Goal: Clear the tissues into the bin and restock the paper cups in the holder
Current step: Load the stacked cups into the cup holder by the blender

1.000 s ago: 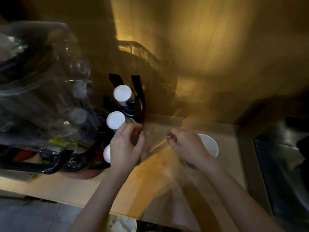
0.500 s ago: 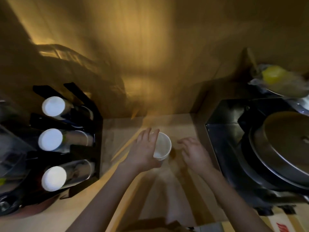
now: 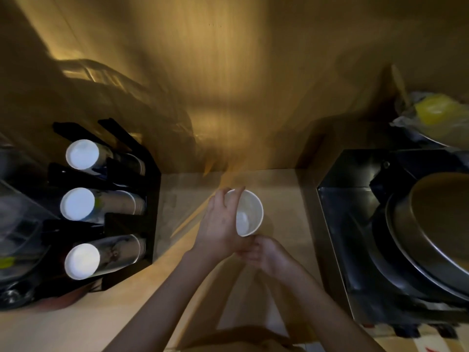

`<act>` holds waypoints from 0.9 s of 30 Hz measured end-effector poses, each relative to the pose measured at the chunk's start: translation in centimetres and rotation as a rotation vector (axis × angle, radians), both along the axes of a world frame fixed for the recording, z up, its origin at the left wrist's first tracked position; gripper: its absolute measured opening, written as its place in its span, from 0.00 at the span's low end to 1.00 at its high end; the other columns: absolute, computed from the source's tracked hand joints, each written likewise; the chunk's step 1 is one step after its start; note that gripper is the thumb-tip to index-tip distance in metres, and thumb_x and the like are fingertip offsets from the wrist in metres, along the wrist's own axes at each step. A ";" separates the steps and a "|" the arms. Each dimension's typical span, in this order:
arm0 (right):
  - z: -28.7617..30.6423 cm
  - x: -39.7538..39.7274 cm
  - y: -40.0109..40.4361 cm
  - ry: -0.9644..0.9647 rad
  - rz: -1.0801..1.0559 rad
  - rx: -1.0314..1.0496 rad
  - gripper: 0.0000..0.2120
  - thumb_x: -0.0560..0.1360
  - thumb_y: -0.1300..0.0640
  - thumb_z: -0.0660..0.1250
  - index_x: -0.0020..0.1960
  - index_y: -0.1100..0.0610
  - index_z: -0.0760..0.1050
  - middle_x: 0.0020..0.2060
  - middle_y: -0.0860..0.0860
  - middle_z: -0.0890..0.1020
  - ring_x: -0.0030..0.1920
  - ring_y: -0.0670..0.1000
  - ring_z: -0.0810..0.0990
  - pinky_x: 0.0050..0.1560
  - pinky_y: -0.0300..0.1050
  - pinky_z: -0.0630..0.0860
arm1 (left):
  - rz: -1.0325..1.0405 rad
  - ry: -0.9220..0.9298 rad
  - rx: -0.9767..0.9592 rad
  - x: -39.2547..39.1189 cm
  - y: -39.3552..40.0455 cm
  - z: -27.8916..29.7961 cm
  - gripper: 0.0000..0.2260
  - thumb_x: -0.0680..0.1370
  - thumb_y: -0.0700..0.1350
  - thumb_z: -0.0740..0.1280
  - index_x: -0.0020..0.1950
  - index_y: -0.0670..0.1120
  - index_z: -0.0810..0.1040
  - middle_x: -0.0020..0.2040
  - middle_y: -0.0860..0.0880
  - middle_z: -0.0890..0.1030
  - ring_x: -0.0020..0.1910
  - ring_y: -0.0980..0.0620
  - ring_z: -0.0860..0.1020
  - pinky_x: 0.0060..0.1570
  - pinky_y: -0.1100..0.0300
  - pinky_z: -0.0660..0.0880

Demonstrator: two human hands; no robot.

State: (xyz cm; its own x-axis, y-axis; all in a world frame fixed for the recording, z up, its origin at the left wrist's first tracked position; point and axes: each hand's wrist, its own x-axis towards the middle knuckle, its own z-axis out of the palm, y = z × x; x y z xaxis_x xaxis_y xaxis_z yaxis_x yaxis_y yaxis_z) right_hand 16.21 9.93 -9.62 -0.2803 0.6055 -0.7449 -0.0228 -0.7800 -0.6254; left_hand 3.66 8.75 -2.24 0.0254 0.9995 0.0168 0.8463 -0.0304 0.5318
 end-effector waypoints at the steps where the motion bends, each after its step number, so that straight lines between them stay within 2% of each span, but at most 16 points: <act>1: 0.8 -0.2 0.3 0.166 -0.111 -0.089 0.14 0.77 0.59 0.52 0.39 0.61 0.73 0.25 0.54 0.81 0.31 0.52 0.79 0.39 0.47 0.73 | 0.011 -0.042 0.067 -0.1 -0.2 0.3 0.44 0.62 0.53 0.76 0.72 0.50 0.56 0.68 0.43 0.62 0.66 0.44 0.65 0.61 0.57 0.65; 2: 1.9 -0.3 0.7 0.287 -0.194 -0.125 0.13 0.74 0.56 0.54 0.40 0.62 0.74 0.27 0.56 0.81 0.32 0.55 0.78 0.39 0.48 0.73 | 0.023 -0.072 0.148 -0.1 -0.5 0.5 0.43 0.62 0.54 0.75 0.71 0.49 0.58 0.68 0.42 0.64 0.65 0.43 0.66 0.60 0.59 0.65; 4: 3.8 -0.4 1.3 0.399 -0.217 -0.112 0.16 0.70 0.51 0.57 0.44 0.62 0.76 0.33 0.58 0.81 0.34 0.56 0.79 0.40 0.48 0.73 | 0.075 -0.115 0.298 -0.2 -1.0 0.6 0.39 0.62 0.57 0.72 0.69 0.48 0.59 0.65 0.41 0.67 0.63 0.43 0.68 0.59 0.59 0.65; 7: 5.9 -1.1 2.0 0.472 -0.160 -0.081 0.22 0.73 0.45 0.60 0.45 0.62 0.82 0.39 0.59 0.85 0.37 0.56 0.84 0.44 0.49 0.75 | 0.135 -0.125 0.393 -0.6 -2.0 0.4 0.36 0.64 0.58 0.70 0.66 0.47 0.60 0.64 0.42 0.67 0.62 0.47 0.68 0.60 0.60 0.66; 10: 7.4 -2.3 2.4 0.511 -0.081 -0.025 0.21 0.70 0.46 0.64 0.54 0.61 0.78 0.44 0.58 0.86 0.42 0.54 0.85 0.49 0.49 0.78 | 0.161 -0.166 0.434 -1.4 -2.9 0.2 0.36 0.63 0.59 0.71 0.64 0.46 0.61 0.65 0.44 0.65 0.64 0.51 0.65 0.62 0.61 0.64; 13: 7.8 -3.2 2.6 0.533 0.066 0.075 0.16 0.74 0.49 0.60 0.50 0.57 0.81 0.43 0.55 0.86 0.43 0.51 0.85 0.46 0.45 0.81 | 0.172 -0.252 0.447 -2.7 -3.9 0.5 0.35 0.62 0.59 0.71 0.62 0.49 0.60 0.65 0.46 0.63 0.65 0.53 0.65 0.62 0.63 0.65; 15: 8.1 -4.1 2.8 0.505 0.150 0.150 0.14 0.74 0.49 0.63 0.52 0.56 0.82 0.46 0.55 0.85 0.44 0.51 0.85 0.44 0.47 0.81 | 0.198 -0.357 0.415 -3.9 -4.5 1.1 0.30 0.63 0.59 0.71 0.58 0.54 0.60 0.64 0.45 0.65 0.64 0.53 0.67 0.61 0.64 0.67; 16: 8.4 -4.8 3.0 0.461 0.173 0.202 0.17 0.72 0.49 0.66 0.57 0.57 0.78 0.49 0.55 0.84 0.45 0.52 0.84 0.44 0.48 0.81 | 0.218 -0.407 0.393 -4.5 -4.7 1.5 0.27 0.64 0.58 0.70 0.56 0.56 0.60 0.64 0.46 0.66 0.63 0.54 0.69 0.60 0.65 0.68; 18: 8.8 -6.2 3.7 0.342 0.212 0.300 0.30 0.66 0.50 0.71 0.65 0.58 0.70 0.54 0.57 0.82 0.46 0.52 0.83 0.42 0.49 0.79 | 0.273 -0.458 0.358 -6.0 -5.1 2.3 0.24 0.64 0.59 0.70 0.53 0.58 0.61 0.61 0.49 0.68 0.60 0.60 0.70 0.57 0.72 0.68; 21: 10.3 -8.4 4.2 0.245 0.300 0.466 0.33 0.62 0.53 0.73 0.65 0.55 0.68 0.55 0.53 0.81 0.46 0.49 0.84 0.37 0.46 0.80 | 0.317 -0.514 0.326 -8.2 -5.7 3.6 0.30 0.62 0.59 0.71 0.58 0.52 0.62 0.59 0.51 0.71 0.58 0.60 0.72 0.54 0.70 0.72; 24: 12.4 -10.8 4.2 0.189 0.355 0.665 0.40 0.54 0.53 0.78 0.63 0.52 0.69 0.55 0.47 0.81 0.52 0.46 0.82 0.44 0.42 0.79 | 0.281 -0.574 0.277 -10.8 -6.1 5.3 0.38 0.60 0.57 0.73 0.64 0.56 0.58 0.59 0.63 0.70 0.57 0.69 0.72 0.51 0.76 0.71; 27: 14.4 -13.3 3.9 0.123 0.446 0.847 0.42 0.56 0.58 0.81 0.65 0.49 0.65 0.59 0.43 0.78 0.57 0.40 0.79 0.54 0.36 0.77 | 0.251 -0.531 0.279 -13.4 -5.9 6.7 0.43 0.60 0.50 0.79 0.65 0.62 0.55 0.59 0.66 0.70 0.57 0.72 0.72 0.50 0.78 0.70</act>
